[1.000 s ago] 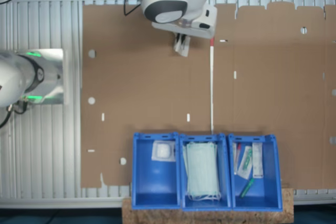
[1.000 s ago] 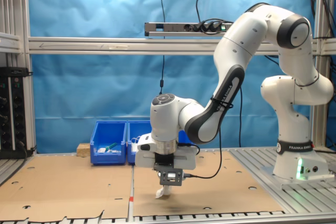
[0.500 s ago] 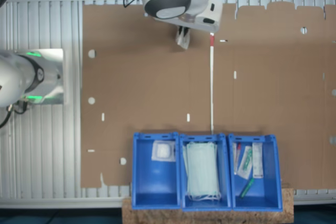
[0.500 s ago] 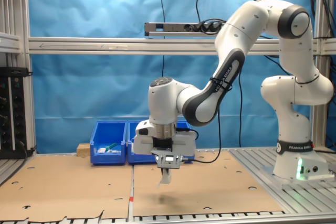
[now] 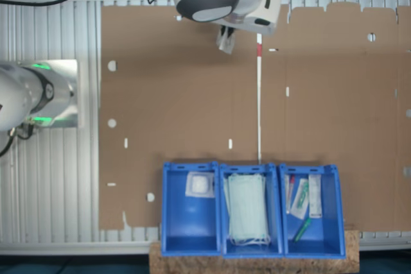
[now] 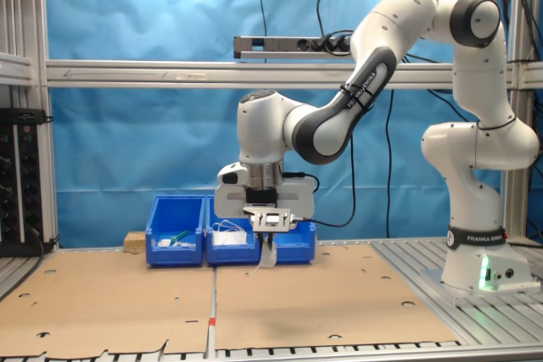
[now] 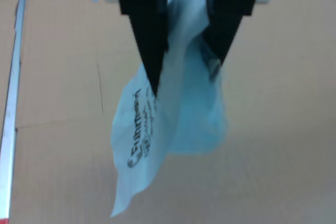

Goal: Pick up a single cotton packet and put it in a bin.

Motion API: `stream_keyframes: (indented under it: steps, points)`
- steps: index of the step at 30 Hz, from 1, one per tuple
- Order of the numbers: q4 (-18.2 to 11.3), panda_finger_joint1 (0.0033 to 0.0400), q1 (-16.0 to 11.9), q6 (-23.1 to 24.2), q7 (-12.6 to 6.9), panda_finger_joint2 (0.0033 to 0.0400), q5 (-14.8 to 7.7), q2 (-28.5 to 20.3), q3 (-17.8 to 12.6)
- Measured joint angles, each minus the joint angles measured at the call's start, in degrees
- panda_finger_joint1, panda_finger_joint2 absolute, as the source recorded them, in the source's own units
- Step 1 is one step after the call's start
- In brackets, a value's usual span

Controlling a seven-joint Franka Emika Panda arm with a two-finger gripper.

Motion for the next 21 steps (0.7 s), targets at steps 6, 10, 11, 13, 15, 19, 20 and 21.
stream_keyframes:
  steps: [6, 10, 11, 13, 15, 19, 20, 21]
  points:
    - [0.0, 0.0043, 0.0, -4.1, 0.0, 0.0043, -3.65, -4.75, -1.17]
    - [-0.01, 0.0043, 0.0, -6.43, 0.0, 0.0043, -5.93, -7.29, -2.05]
    - [-0.01, 0.0043, 0.0, -6.97, 0.0, 0.0043, -6.55, -7.93, -2.29]
    - [-0.01, 0.0043, 0.0, -8.03, 0.0, 0.0043, -7.78, -9.17, -2.85]
    - [-0.01, 0.0043, 0.0, -9.01, 0.0, 0.0043, -9.08, -10.39, -3.49]
    - [-0.01, 0.0043, -0.01, -10.57, 0.0, 0.0043, -11.6, -12.58, -4.99]
    - [-0.02, 0.0043, -0.01, -10.92, 0.0, 0.0043, -12.21, -13.04, -5.39]
    - [-0.03, 0.0043, -0.03, -11.2, 0.0, 0.0043, -12.78, -13.47, -5.83]
